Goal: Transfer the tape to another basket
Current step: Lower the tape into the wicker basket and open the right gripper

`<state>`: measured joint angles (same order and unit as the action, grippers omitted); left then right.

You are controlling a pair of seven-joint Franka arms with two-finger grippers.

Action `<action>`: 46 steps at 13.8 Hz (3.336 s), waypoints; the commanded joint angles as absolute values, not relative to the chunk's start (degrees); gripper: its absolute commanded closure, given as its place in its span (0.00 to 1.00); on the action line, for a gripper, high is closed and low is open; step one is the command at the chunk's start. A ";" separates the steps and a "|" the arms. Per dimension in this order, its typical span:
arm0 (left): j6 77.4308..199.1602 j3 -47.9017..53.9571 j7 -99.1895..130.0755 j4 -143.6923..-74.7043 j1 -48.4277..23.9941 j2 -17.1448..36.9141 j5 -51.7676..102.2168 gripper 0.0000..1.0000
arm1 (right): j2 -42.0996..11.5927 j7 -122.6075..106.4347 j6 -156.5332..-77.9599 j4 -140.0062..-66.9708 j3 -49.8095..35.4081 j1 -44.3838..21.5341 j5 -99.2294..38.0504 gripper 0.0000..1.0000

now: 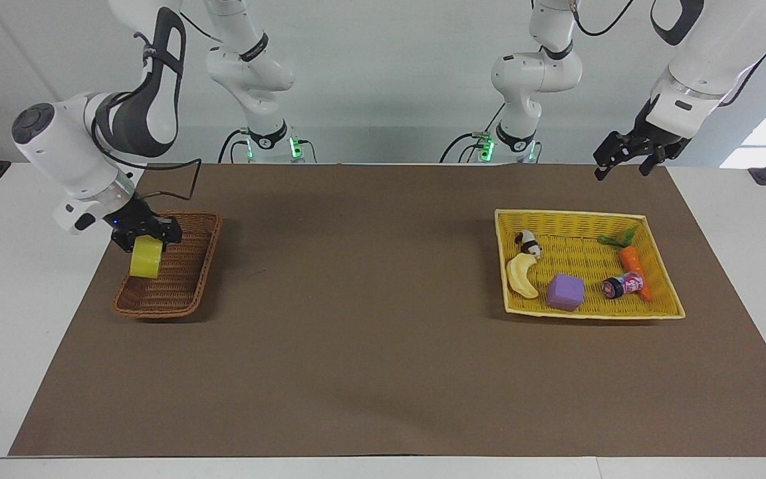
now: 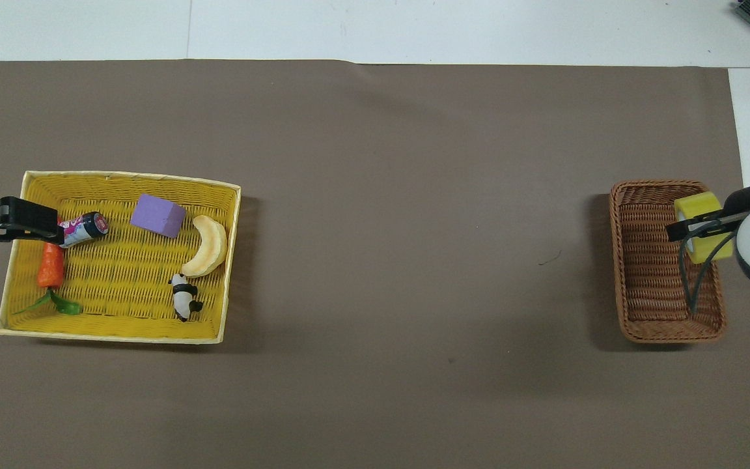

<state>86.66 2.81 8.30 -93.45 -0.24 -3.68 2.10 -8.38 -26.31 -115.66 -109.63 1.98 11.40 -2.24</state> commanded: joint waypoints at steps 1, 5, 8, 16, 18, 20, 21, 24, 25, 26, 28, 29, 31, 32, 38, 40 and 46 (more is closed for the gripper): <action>85.69 3.08 7.65 -92.55 1.49 -3.69 1.40 0.00 | -9.49 -28.22 -117.60 -109.42 1.32 10.47 6.12 0.97; 85.60 2.90 7.56 -92.46 2.11 -3.78 1.41 0.00 | -9.58 -27.77 -118.30 -110.47 1.32 8.27 12.03 0.95; 85.69 2.90 7.65 -92.46 2.11 -3.78 1.49 0.00 | -9.58 -27.77 -121.37 -114.60 1.41 7.91 12.30 0.89; 85.69 2.90 7.56 -92.55 2.11 -3.78 1.49 0.00 | -8.70 -26.38 -127.00 -121.64 1.32 7.82 12.30 0.27; 85.69 2.90 7.65 -92.55 2.20 -3.78 1.49 0.00 | -8.70 -24.97 -126.56 -121.47 1.14 7.56 12.04 0.00; 85.69 2.90 7.56 -92.46 2.11 -3.78 1.49 0.00 | -8.79 -24.96 -126.21 -121.03 1.14 7.56 11.17 0.00; 85.69 2.90 7.56 -92.55 2.11 -3.78 1.49 0.00 | -8.88 -24.87 -125.60 -120.94 1.06 7.65 10.99 0.00; 85.69 2.90 7.65 -92.55 2.20 -3.78 1.49 0.00 | -8.70 -24.96 -122.10 -118.58 0.97 7.56 3.89 0.00; 85.69 2.90 7.65 -92.55 2.11 -3.78 1.49 0.00 | -8.61 -24.79 -119.82 -116.74 0.97 7.56 2.04 0.00; 85.69 2.90 7.65 -92.55 2.11 -3.78 1.49 0.00 | -7.92 -23.57 -118.49 -115.67 0.88 7.56 0.46 0.00; 85.69 2.90 7.65 -92.55 2.20 -3.78 1.49 0.00 | -6.68 -17.79 -119.35 -114.36 0.53 6.77 0.09 0.00; 85.69 2.90 7.65 -92.46 2.20 -3.78 1.49 0.00 | -6.77 -13.40 -119.44 -112.87 0.44 5.29 0.44 0.00; 85.69 2.90 7.65 -92.46 2.20 -3.78 1.49 0.00 | -6.59 -4.44 -118.75 -110.32 0.35 2.83 1.23 0.00; 85.69 2.90 7.56 -92.55 2.11 -3.78 1.49 0.00 | -5.90 -1.09 -118.39 -109.87 0.44 1.94 1.23 0.00; 85.69 2.90 7.65 -92.55 2.20 -3.78 1.49 0.00 | 0.08 12.03 -112.52 -107.94 0.53 -4.65 1.32 0.00; 85.69 2.90 7.65 -92.46 2.11 -3.78 1.49 0.00 | -0.17 13.70 -104.90 -100.85 0.26 -4.75 1.41 0.00; 85.69 2.90 7.65 -92.55 2.20 -3.78 1.49 0.00 | 0.35 15.55 -84.06 -84.76 0.17 -4.75 1.14 0.00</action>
<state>86.60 2.43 8.29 -93.29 1.27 -3.68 2.08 0.98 13.69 -90.05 -90.87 0.40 -5.00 1.25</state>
